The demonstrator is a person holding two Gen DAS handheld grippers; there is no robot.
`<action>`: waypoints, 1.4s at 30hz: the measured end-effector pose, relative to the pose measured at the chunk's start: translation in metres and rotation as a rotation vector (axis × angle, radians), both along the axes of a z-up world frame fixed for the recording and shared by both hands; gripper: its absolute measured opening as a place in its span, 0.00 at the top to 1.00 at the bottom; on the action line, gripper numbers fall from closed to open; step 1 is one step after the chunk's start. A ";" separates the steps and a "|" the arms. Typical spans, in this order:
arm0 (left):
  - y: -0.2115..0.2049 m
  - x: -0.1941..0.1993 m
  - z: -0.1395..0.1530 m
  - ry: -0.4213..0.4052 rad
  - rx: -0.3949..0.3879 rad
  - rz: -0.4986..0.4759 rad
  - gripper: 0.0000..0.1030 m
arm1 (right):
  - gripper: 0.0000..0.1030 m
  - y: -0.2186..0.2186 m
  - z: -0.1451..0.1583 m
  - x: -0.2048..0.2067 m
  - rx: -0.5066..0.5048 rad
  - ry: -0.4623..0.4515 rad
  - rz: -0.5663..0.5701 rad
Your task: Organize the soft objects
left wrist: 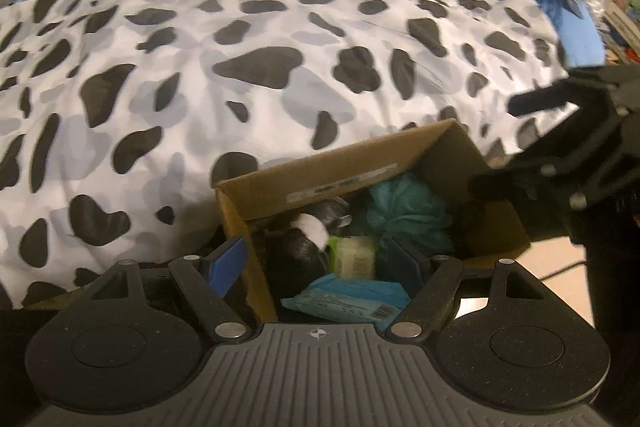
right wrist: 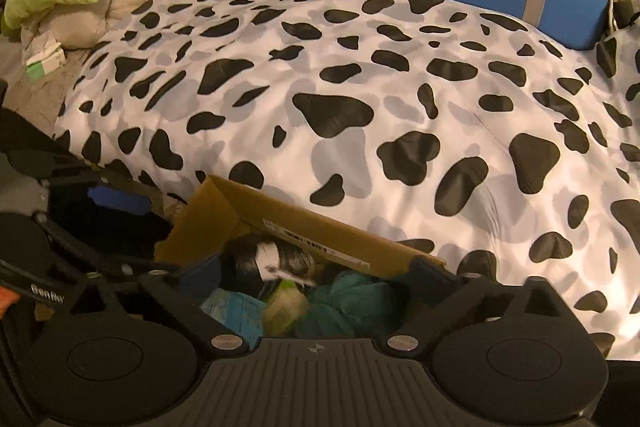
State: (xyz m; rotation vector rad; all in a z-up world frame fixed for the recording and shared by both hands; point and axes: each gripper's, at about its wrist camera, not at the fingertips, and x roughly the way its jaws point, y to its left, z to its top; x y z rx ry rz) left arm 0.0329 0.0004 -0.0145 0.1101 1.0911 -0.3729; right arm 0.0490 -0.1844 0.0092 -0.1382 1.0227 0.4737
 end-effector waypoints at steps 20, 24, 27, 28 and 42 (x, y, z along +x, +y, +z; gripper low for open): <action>-0.003 -0.003 0.003 -0.045 0.085 0.150 0.00 | 0.00 -0.005 -0.016 -0.017 -0.114 -0.006 -0.169; -0.004 -0.005 0.017 -0.089 0.074 0.166 0.00 | 0.00 -0.011 -0.006 -0.020 -0.101 -0.048 -0.198; -0.006 -0.008 0.032 -0.119 0.059 0.176 0.00 | 0.00 -0.016 0.003 -0.022 -0.086 -0.060 -0.212; -0.007 -0.009 0.036 -0.121 0.063 0.177 0.00 | 0.00 -0.018 0.005 -0.022 -0.084 -0.055 -0.219; -0.015 -0.026 0.019 0.049 0.090 0.188 0.00 | 0.00 -0.028 -0.012 -0.039 -0.102 0.136 -0.296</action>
